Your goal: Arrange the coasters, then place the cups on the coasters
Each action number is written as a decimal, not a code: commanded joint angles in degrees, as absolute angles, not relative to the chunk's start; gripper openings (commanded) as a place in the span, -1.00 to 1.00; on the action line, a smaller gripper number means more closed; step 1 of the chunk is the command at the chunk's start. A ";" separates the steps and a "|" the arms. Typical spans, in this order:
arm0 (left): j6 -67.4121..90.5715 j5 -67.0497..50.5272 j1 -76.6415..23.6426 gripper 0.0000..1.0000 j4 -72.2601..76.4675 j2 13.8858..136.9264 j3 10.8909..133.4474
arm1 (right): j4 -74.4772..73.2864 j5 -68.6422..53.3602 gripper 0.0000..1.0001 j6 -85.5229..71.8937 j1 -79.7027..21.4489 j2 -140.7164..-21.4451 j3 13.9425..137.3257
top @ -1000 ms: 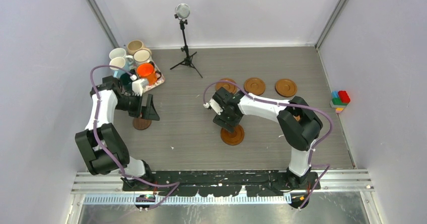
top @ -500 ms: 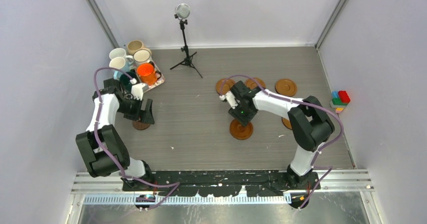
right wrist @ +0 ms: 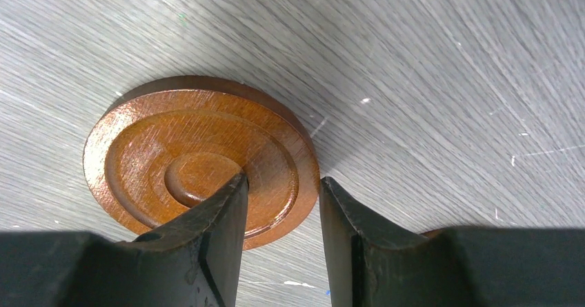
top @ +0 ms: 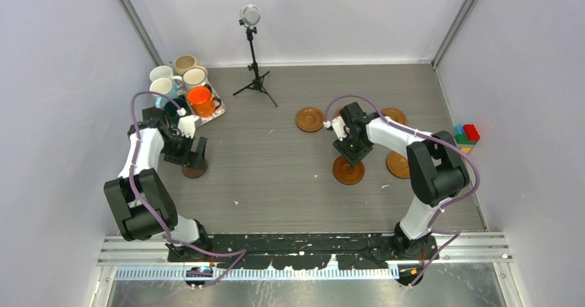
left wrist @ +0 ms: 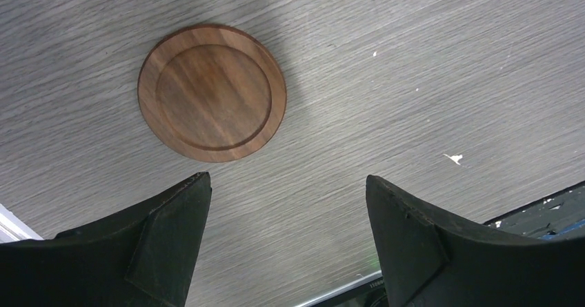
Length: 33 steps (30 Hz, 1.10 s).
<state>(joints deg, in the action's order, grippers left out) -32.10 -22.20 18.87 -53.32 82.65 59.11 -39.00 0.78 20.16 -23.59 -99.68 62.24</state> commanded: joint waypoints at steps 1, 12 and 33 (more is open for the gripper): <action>-34.50 -20.06 19.15 0.69 -51.51 84.06 60.86 | -40.18 2.95 -0.08 22.89 -21.36 -98.79 60.56; -37.41 -19.23 19.12 0.63 -49.33 89.69 60.48 | -39.68 2.48 -0.08 21.52 -21.01 -99.57 62.14; -38.25 -16.34 14.25 0.21 -41.50 100.29 61.21 | -41.13 1.01 -0.08 20.17 -19.55 -100.80 64.50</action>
